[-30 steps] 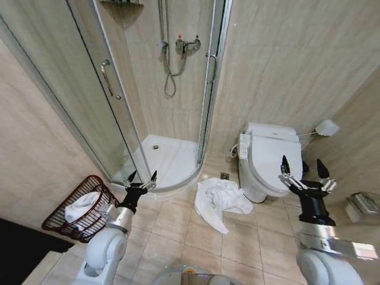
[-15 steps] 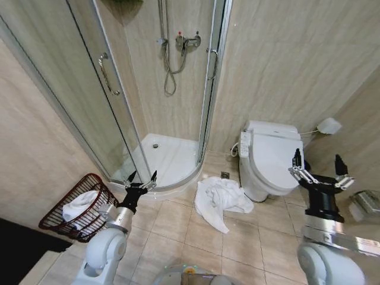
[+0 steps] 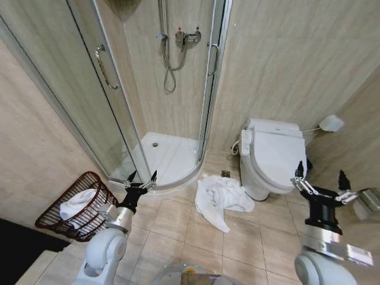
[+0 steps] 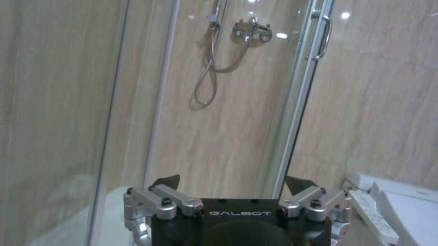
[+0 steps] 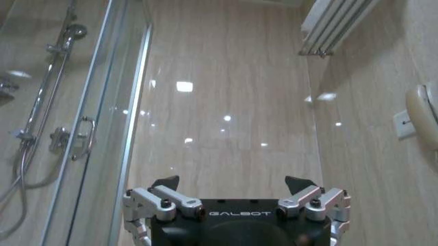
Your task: Discard the used towel into the hamper.
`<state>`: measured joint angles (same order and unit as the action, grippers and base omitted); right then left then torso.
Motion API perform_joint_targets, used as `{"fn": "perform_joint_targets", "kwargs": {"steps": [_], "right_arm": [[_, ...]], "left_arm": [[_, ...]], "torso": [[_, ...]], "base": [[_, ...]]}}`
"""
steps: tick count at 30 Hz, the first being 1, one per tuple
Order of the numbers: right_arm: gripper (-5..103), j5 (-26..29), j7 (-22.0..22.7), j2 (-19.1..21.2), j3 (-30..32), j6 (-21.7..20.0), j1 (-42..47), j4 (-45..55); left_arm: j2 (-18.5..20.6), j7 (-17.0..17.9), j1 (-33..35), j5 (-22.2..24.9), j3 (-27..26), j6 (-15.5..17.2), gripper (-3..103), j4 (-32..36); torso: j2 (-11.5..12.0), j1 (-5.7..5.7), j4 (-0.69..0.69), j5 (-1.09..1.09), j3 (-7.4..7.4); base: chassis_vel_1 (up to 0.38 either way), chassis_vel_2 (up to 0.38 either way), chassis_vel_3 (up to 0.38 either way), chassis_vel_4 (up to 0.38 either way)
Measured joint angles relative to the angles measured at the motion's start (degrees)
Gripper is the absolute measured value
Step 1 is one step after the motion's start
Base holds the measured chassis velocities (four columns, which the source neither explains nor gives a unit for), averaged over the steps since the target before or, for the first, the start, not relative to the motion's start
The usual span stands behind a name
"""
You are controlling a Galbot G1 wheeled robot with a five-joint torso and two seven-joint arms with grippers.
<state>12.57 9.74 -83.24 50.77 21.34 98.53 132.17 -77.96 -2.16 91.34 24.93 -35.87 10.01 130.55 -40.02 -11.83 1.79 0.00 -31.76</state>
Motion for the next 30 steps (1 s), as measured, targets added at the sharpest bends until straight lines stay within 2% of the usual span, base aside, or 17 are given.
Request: {"fn": "perform_joint_targets", "kwargs": {"steps": [4,20,25,30], "right_arm": [[100,-1.7,-0.48,-0.28,0.27,2.85,-0.34,-3.24],[100,-0.14,-0.4,-1.12,-1.09,5.73,-0.3,-10.04],[100,-0.79,0.54,-1.73,-1.28,9.06,-0.93,-11.63],[100,-0.27,1.01,-1.29,-0.83,9.4,-0.96,-12.21]], "left_arm": [[0.0,0.0,0.0,0.0,0.0,0.0,100,0.0],[0.0,0.0,-0.01,0.0,0.0,0.0,100,0.0],[0.0,0.0,0.0,0.0,0.0,0.0,100,0.0],[0.0,0.0,0.0,0.0,0.0,0.0,100,0.0]], "torso": [[0.96,0.39,0.0,0.01,0.56],[4.74,1.98,0.0,0.0,2.77],[6.01,2.54,0.0,0.0,3.47],[6.95,2.94,0.0,0.0,4.0]], "base": [[0.0,0.0,0.0,0.0],[0.0,0.0,0.0,0.0],[0.0,0.0,0.0,0.0],[0.0,0.0,0.0,0.0]]}}
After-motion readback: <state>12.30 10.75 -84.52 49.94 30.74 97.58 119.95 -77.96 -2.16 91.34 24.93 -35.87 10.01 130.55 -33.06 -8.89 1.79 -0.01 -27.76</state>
